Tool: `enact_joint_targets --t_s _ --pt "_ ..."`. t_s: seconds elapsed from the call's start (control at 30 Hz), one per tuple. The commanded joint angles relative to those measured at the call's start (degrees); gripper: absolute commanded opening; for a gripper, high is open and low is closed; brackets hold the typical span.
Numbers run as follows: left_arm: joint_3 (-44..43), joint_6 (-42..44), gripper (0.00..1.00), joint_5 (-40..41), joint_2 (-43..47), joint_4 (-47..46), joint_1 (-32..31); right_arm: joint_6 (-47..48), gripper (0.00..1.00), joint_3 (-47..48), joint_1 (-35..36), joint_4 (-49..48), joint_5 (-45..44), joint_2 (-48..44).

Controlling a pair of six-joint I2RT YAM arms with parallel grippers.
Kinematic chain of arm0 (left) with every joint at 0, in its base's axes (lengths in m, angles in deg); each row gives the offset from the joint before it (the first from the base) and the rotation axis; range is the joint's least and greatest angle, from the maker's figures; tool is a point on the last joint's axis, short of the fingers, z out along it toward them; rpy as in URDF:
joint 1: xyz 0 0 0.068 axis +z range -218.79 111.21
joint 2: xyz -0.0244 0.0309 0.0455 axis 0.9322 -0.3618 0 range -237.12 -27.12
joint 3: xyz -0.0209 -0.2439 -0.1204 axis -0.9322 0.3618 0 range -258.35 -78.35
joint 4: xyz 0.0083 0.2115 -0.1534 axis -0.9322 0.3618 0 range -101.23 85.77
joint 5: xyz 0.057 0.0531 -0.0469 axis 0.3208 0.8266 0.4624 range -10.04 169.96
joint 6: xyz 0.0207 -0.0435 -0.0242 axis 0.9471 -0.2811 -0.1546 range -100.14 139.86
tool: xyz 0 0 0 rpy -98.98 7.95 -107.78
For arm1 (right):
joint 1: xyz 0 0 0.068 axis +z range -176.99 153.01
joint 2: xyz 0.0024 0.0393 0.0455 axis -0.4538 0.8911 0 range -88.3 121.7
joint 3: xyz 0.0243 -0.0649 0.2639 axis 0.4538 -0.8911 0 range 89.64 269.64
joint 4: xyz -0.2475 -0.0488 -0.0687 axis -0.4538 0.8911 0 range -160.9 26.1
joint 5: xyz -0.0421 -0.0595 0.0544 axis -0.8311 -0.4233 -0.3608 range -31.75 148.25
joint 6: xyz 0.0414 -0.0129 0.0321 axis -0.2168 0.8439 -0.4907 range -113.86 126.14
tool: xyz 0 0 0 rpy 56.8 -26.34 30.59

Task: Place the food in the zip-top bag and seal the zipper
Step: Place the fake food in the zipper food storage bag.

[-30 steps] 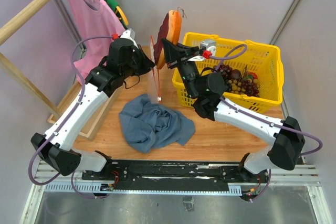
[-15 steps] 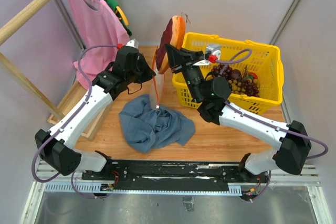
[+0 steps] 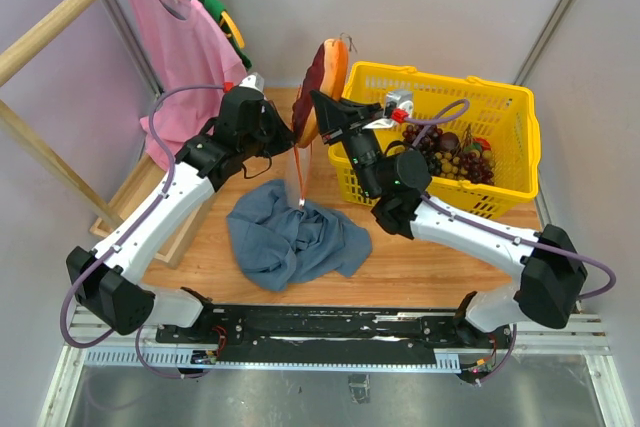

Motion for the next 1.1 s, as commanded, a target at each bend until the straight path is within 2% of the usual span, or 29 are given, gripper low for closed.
enact_joint_targets --t_s 0.0,0.2,0.7,1.07 --pt "-0.4 -0.46 0.0 -0.69 1.76 -1.49 0.45 1.33 0.01 -1.59 -0.81 -3.76 -2.4 1.87" --pt "-0.75 -0.41 0.0 -0.37 2.92 -0.93 0.45 2.64 0.01 -5.1 -1.08 -4.29 -5.26 2.96" --pt "-1.0 -3.88 0.0 -5.54 3.54 -3.13 0.45 -0.23 0.02 -8.66 -1.1 -5.88 0.5 4.21" --pt "1.26 -6.11 0.0 -5.42 4.18 -3.76 2.31 1.18 0.39 -13.06 -1.15 2.79 8.45 -0.09"
